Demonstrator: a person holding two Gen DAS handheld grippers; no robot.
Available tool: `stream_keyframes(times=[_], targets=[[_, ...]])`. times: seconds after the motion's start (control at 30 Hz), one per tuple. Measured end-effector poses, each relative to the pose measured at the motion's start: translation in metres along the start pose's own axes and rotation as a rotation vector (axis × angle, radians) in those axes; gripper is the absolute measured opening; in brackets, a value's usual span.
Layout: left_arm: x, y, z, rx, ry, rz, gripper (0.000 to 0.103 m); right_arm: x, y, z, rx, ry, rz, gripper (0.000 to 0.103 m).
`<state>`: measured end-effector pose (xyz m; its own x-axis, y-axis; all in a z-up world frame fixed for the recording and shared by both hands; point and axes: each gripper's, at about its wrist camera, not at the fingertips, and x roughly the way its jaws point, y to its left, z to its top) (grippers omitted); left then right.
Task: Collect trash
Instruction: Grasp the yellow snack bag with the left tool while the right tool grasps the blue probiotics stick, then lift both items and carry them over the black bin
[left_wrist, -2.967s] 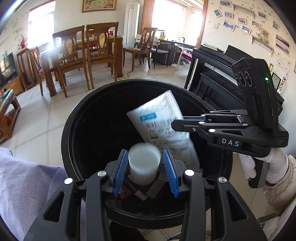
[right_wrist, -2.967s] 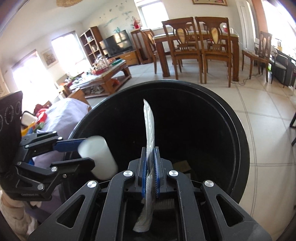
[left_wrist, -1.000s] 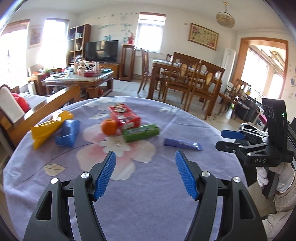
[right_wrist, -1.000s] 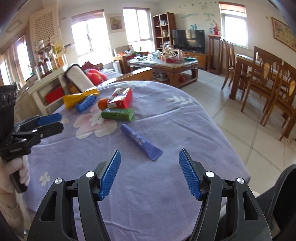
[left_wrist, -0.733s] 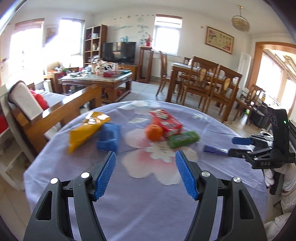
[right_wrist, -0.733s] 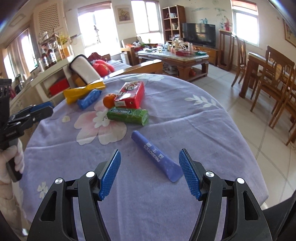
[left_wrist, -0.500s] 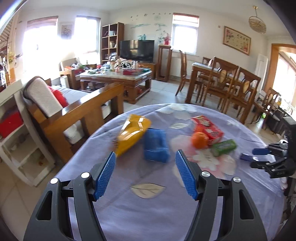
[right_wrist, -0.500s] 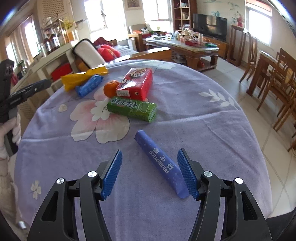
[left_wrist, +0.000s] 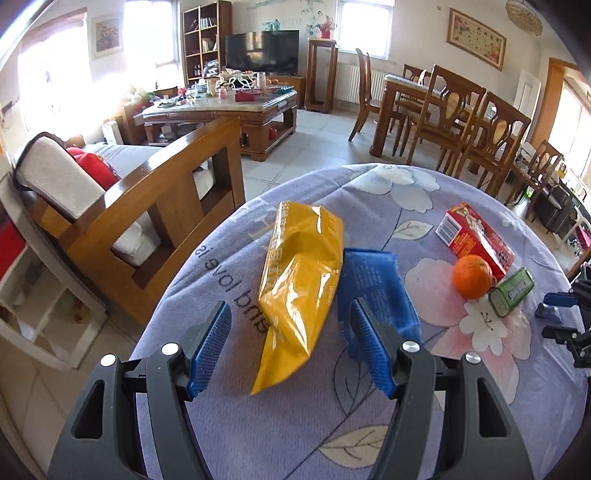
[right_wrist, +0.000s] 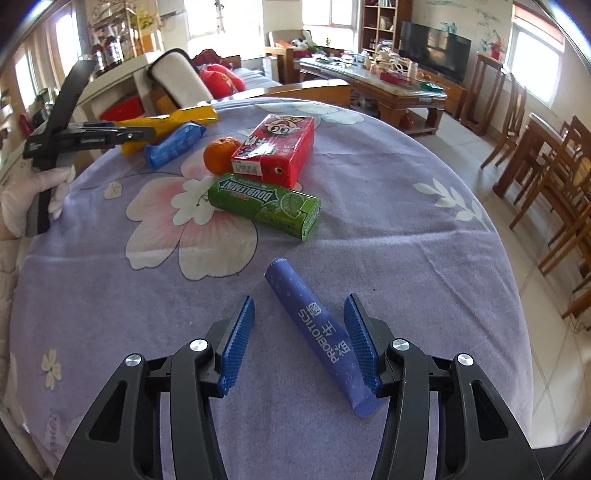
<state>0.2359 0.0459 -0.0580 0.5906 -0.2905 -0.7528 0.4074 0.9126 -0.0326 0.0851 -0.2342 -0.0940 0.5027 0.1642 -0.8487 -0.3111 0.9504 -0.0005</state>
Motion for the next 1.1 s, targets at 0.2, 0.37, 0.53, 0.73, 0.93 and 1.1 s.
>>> stream_keyframes(times=[0.2, 0.37, 0.53, 0.73, 0.93, 1.1], targets=[[0.012, 0.001, 0.003, -0.001, 0.041, -0.003, 0.036, -0.002, -0.001, 0.000, -0.004, -0.007, 0.005, 0.032], [0.008, -0.004, 0.000, 0.032, 0.029, 0.004, 0.024, -0.004, 0.000, -0.001, 0.001, -0.008, 0.013, 0.017], [-0.020, -0.011, -0.005, 0.016, -0.051, -0.027, 0.023, -0.009, -0.002, -0.006, 0.028, -0.012, 0.045, 0.015], [-0.070, -0.044, -0.010, 0.047, -0.146, -0.072, 0.024, -0.042, -0.002, -0.015, 0.062, -0.091, 0.064, 0.015], [-0.110, -0.099, -0.018, 0.094, -0.232, -0.137, 0.024, -0.087, -0.002, -0.028, 0.080, -0.185, 0.069, 0.015], [-0.128, -0.153, -0.024, 0.140, -0.270, -0.196, 0.024, -0.123, -0.017, -0.047, 0.106, -0.238, 0.053, 0.015]])
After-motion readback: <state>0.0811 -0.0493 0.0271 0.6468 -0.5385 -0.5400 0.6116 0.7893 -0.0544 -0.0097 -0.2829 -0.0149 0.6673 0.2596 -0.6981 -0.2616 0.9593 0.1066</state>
